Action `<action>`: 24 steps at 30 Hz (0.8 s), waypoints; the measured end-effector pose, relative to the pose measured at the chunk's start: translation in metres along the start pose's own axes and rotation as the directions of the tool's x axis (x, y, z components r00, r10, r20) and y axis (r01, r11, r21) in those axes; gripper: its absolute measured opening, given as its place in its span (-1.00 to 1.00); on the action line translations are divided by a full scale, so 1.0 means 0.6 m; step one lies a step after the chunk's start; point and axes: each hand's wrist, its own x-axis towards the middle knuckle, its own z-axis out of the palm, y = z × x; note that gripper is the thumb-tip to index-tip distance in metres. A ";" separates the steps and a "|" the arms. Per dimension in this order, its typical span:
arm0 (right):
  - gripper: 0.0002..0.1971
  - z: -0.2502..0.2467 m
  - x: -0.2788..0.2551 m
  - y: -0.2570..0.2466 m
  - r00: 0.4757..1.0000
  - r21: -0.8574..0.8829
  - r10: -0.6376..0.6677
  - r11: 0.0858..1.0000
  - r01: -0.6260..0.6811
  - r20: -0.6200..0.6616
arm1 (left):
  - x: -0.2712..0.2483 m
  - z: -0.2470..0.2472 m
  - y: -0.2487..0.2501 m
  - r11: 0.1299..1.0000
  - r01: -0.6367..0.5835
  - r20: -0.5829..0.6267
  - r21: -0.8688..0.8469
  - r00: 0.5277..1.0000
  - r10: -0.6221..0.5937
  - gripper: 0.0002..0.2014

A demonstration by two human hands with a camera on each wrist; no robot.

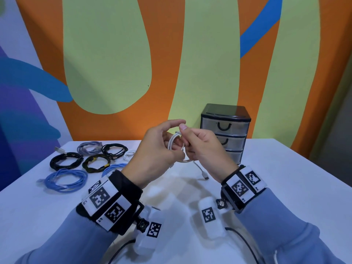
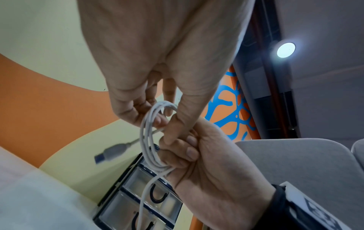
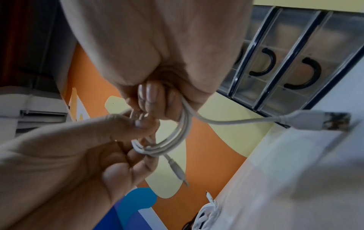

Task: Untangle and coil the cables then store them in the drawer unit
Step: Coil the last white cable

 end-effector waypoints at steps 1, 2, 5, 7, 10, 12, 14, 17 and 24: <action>-0.47 0.002 0.000 0.000 1.000 -0.012 -0.016 1.000 0.015 -0.009 | 0.000 0.000 -0.001 0.999 -0.022 -0.024 0.029 0.999 0.023 -0.25; -0.45 0.005 0.001 0.000 0.999 -0.024 -0.026 0.999 0.026 -0.022 | 0.000 0.000 -0.001 0.997 -0.046 -0.044 0.055 0.998 0.048 -0.26; -0.44 0.008 0.000 0.000 0.999 -0.071 -0.031 0.997 0.028 -0.042 | -0.001 -0.001 -0.003 0.989 -0.091 -0.079 0.116 0.992 0.100 -0.27; -0.48 0.007 0.000 0.002 0.999 -0.049 0.000 0.999 -0.002 -0.042 | -0.001 -0.002 -0.003 0.984 -0.099 -0.087 0.150 0.990 0.113 -0.26; -0.51 0.003 0.001 0.003 0.996 0.035 0.061 0.998 -0.059 -0.065 | -0.004 -0.002 0.002 0.962 -0.138 -0.077 0.236 0.984 0.160 -0.24; -0.52 0.000 0.002 0.004 0.992 0.096 0.087 0.992 -0.079 -0.086 | -0.006 -0.001 0.004 0.938 -0.187 -0.062 0.293 0.975 0.214 -0.33; -0.53 -0.002 0.002 0.001 0.987 0.159 0.126 0.981 -0.109 -0.100 | -0.006 -0.004 0.004 0.909 -0.218 -0.077 0.357 0.962 0.261 -0.51; -0.55 -0.004 0.003 0.001 0.982 0.197 0.160 0.971 -0.138 -0.101 | 0.002 -0.011 -0.006 0.875 -0.213 -0.126 0.435 0.948 0.293 -0.77; -0.56 -0.003 0.005 0.010 0.985 0.184 0.152 0.974 -0.135 -0.083 | 0.006 -0.014 -0.008 0.886 -0.160 -0.114 0.434 0.966 0.231 -0.86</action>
